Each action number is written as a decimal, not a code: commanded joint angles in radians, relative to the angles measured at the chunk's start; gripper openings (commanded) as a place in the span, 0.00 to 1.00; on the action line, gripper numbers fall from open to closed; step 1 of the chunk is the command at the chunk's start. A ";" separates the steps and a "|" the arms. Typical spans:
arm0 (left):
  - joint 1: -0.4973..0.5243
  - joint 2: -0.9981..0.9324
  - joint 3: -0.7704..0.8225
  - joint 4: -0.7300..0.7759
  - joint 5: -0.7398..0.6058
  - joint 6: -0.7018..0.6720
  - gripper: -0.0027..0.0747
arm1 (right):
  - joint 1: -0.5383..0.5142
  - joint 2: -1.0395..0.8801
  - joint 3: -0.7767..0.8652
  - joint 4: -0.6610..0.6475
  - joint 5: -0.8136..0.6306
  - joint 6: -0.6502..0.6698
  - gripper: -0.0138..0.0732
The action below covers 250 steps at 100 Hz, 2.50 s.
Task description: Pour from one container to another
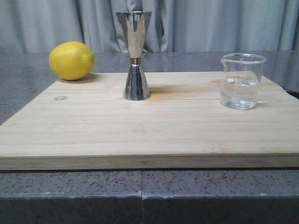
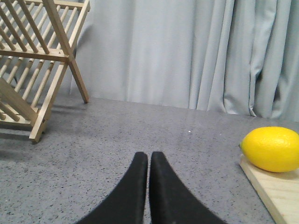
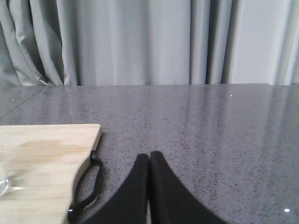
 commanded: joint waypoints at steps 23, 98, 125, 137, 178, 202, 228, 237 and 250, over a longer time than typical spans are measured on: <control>-0.006 0.085 -0.265 -0.020 0.137 0.001 0.01 | 0.017 0.143 -0.350 0.009 0.189 -0.005 0.09; -0.006 0.329 -0.495 -0.017 0.264 0.058 0.01 | 0.226 0.409 -0.594 0.016 0.299 -0.113 0.09; -0.006 0.329 -0.495 -0.017 0.265 0.058 0.01 | 0.226 0.409 -0.594 0.016 0.299 -0.113 0.09; -0.006 0.329 -0.495 -0.017 0.265 0.058 0.01 | 0.226 0.409 -0.594 0.016 0.299 -0.113 0.09; -0.004 0.329 -0.495 -0.017 0.240 0.053 0.67 | 0.226 0.409 -0.594 0.015 0.293 -0.095 0.78; -0.004 0.329 -0.495 -0.021 0.240 0.053 0.67 | 0.226 0.409 -0.594 0.016 0.293 -0.095 0.80; -0.004 0.329 -0.495 -0.053 0.236 0.053 0.67 | 0.226 0.409 -0.594 0.039 0.299 -0.095 0.80; -0.004 0.331 -0.498 -0.073 0.250 0.053 0.67 | 0.226 0.409 -0.594 0.048 0.300 -0.095 0.80; -0.004 0.362 -0.544 -0.073 0.355 0.057 0.67 | 0.226 0.411 -0.611 0.048 0.331 -0.048 0.80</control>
